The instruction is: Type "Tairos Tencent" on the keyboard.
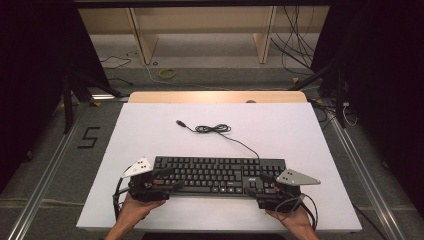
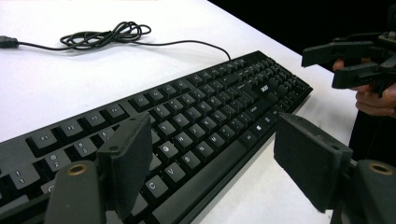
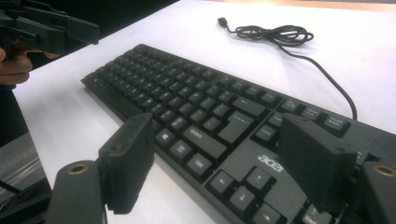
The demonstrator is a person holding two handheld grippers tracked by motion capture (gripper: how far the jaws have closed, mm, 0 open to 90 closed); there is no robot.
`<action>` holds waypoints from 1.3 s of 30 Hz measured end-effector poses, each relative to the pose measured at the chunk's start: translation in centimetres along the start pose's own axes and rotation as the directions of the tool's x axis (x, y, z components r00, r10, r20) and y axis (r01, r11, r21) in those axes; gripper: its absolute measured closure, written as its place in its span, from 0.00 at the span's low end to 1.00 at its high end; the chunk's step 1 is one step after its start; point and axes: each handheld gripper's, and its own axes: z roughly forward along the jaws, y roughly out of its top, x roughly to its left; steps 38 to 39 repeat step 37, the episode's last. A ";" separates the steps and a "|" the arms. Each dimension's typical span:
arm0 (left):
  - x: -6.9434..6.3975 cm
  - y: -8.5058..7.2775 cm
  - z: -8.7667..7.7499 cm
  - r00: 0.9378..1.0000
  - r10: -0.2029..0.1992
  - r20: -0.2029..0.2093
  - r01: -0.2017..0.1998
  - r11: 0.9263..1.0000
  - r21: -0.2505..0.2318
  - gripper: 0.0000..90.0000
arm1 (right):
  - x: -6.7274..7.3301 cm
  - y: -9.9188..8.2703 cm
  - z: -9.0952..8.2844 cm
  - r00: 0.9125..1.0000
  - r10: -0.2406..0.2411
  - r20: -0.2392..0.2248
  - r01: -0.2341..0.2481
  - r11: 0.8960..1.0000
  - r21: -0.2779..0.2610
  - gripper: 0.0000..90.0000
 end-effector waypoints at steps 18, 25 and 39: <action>-0.6 -1.3 -0.3 1.000 0.018 -0.011 -0.018 1.000 0.021 0.28 | -0.3 -0.8 -1.3 0.999 0.024 0.021 -0.024 1.000 -0.015 0.30; -0.4 -1.2 -0.3 1.000 0.017 -0.023 -0.016 1.000 0.010 0.28 | -0.5 -0.9 -1.3 0.999 0.027 0.023 -0.027 0.999 -0.017 0.30; -0.1 -1.2 -0.4 0.999 0.009 -0.033 -0.009 1.000 0.002 0.28 | -0.5 -0.9 -1.2 0.999 0.026 0.024 -0.026 1.000 -0.017 0.30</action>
